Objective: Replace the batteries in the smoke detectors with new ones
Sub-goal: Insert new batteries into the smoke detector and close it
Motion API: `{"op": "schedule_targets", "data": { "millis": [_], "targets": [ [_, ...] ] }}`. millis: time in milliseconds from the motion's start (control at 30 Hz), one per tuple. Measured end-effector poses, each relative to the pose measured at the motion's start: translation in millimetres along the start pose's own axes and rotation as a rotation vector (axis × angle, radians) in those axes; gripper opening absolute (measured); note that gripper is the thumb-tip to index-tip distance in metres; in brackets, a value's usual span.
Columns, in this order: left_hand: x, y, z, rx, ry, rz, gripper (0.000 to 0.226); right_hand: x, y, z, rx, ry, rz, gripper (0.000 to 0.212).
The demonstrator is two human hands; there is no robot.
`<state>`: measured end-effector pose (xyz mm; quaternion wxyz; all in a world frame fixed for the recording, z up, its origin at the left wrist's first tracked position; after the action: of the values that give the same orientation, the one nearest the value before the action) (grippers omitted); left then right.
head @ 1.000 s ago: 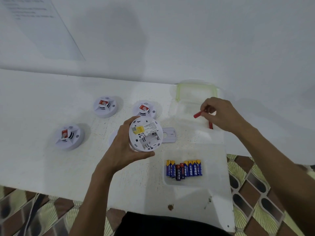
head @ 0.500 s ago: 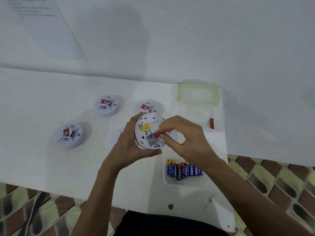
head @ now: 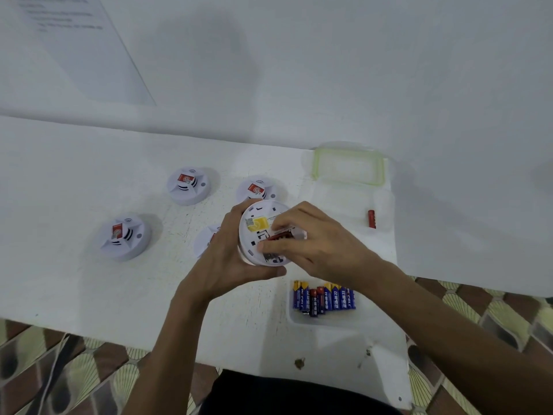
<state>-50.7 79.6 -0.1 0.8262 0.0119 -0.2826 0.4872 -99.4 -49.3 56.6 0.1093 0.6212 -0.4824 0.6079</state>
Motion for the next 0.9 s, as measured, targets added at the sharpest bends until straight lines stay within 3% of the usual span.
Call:
{"op": "schedule_targets", "data": {
  "millis": [167, 367, 533, 600, 767, 900],
  "targets": [
    [3.9, -1.2, -5.6, 0.009, -0.040, 0.023, 0.083, -4.1, -1.4, 5.4, 0.024, -0.022, -0.001, 0.037],
    [10.9, 1.0, -3.1, -0.002, -0.099, 0.029, 0.092, -0.8, -3.3, 10.1, -0.030, -0.082, -0.016, 0.032],
    [10.5, 3.0, 3.9, 0.008, -0.038, 0.015, 0.094, 5.9, -0.9, 39.7, -0.250, -0.264, 0.025, 0.029],
    [13.4, 6.0, 3.2, 0.017, -0.060, 0.022, 0.093, 10.2, 2.4, 65.5, -0.377, -0.228, -0.002, 0.025],
    [16.8, 9.1, -2.1, 0.058, -0.056, 0.021, 0.098, -7.6, 32.8, 159.8, -0.724, 0.198, -0.521, 0.020],
    [15.6, 7.6, -2.6, 0.070, -0.064, 0.010, 0.099, -21.7, 54.9, 198.8, -0.814, 0.338, -0.816, 0.033]
  ]
}}
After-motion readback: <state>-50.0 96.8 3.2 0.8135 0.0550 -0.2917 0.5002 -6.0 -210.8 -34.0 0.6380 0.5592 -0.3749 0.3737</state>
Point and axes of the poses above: each hand's wrist, its own y-axis away from the middle knuckle, its own x-axis out of the back of the hand, z = x × y, the point moved 7 cm from there along -y, towards the middle knuckle, and after that the axes turned 8 degrees about -x, right-handed, at the moved point
